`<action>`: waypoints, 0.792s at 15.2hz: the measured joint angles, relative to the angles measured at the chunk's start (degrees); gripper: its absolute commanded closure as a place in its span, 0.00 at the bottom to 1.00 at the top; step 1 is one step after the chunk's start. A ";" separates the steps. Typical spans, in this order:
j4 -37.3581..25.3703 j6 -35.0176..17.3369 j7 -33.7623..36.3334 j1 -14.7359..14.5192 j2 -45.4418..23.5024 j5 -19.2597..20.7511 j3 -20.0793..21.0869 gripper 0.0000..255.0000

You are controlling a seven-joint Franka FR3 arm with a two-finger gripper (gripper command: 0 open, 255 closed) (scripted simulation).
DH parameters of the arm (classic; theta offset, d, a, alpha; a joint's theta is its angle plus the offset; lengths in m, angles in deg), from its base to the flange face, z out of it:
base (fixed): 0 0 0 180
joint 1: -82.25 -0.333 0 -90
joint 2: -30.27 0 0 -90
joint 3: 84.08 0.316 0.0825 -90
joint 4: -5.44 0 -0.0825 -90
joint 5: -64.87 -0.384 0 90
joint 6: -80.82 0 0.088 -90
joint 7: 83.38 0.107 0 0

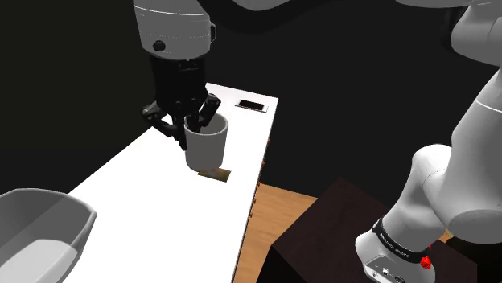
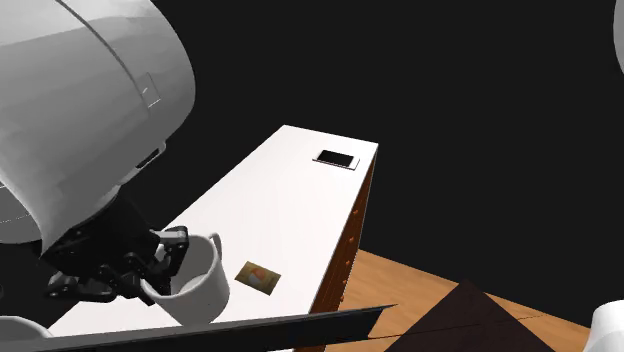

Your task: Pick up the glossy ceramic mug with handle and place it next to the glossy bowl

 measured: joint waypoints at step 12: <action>-6.75 3.08 16.60 -10.30 -5.54 2.78 6.54 1.00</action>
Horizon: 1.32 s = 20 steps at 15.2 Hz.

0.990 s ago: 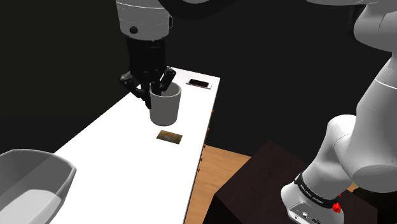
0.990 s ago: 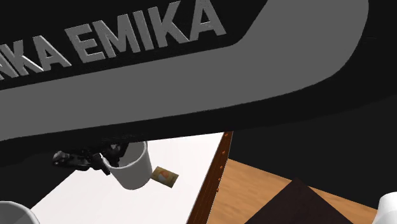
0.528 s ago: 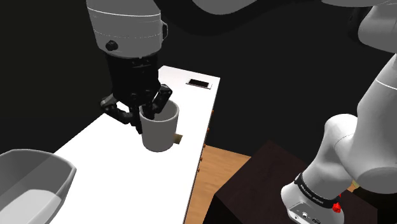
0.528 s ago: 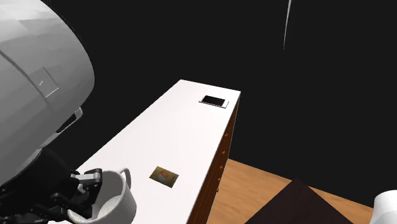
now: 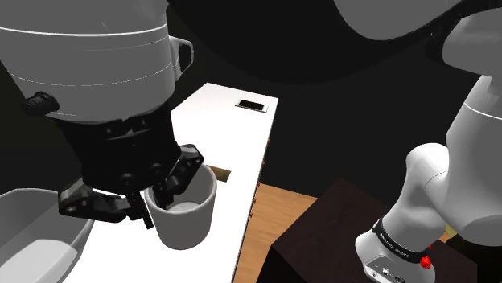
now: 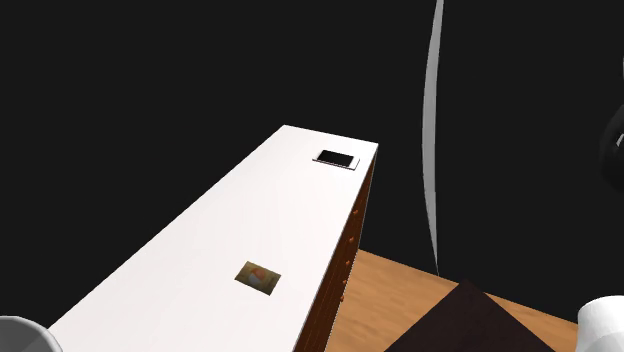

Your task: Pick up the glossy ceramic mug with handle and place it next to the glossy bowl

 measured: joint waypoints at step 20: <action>8.87 -11.49 4.95 -2.15 -3.43 2.10 0.62 1.00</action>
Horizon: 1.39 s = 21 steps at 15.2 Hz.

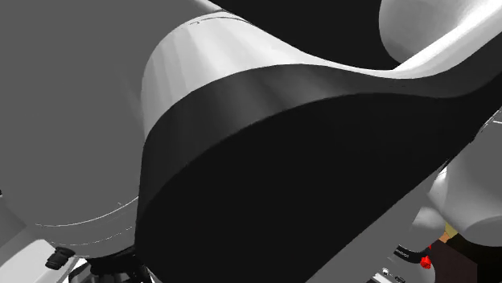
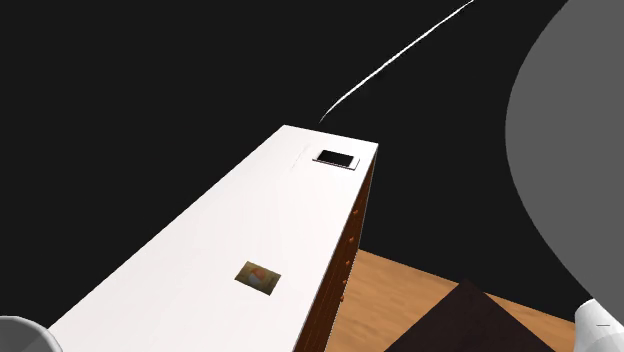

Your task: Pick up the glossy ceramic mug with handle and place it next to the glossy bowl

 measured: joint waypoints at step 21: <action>7.06 -10.84 2.31 -0.53 -4.38 2.90 -1.08 1.00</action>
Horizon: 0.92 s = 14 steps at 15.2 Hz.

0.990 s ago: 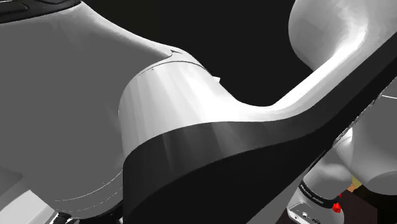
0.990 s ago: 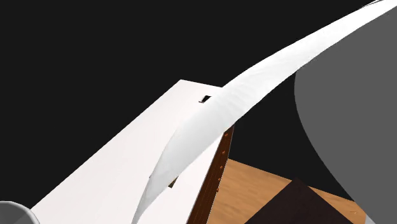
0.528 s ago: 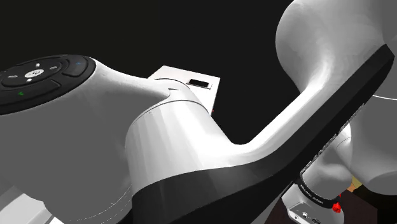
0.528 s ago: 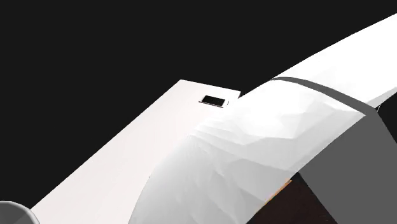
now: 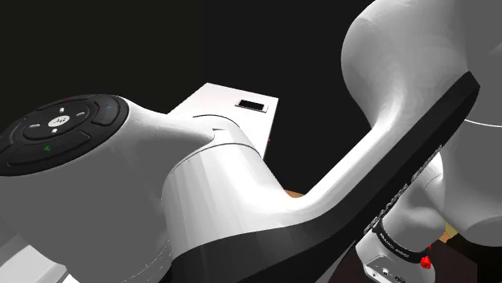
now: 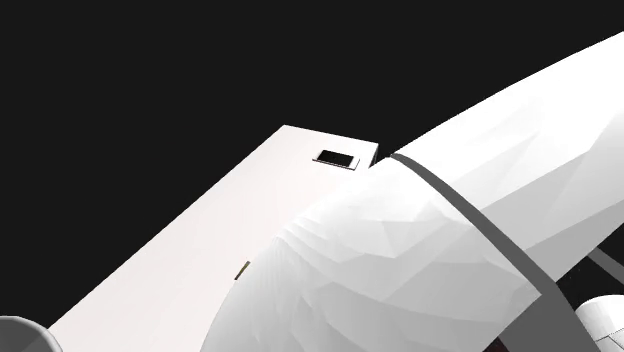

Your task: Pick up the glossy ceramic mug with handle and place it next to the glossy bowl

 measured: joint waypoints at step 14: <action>-4.01 6.10 -1.12 0.14 2.47 -1.68 0.75 0.00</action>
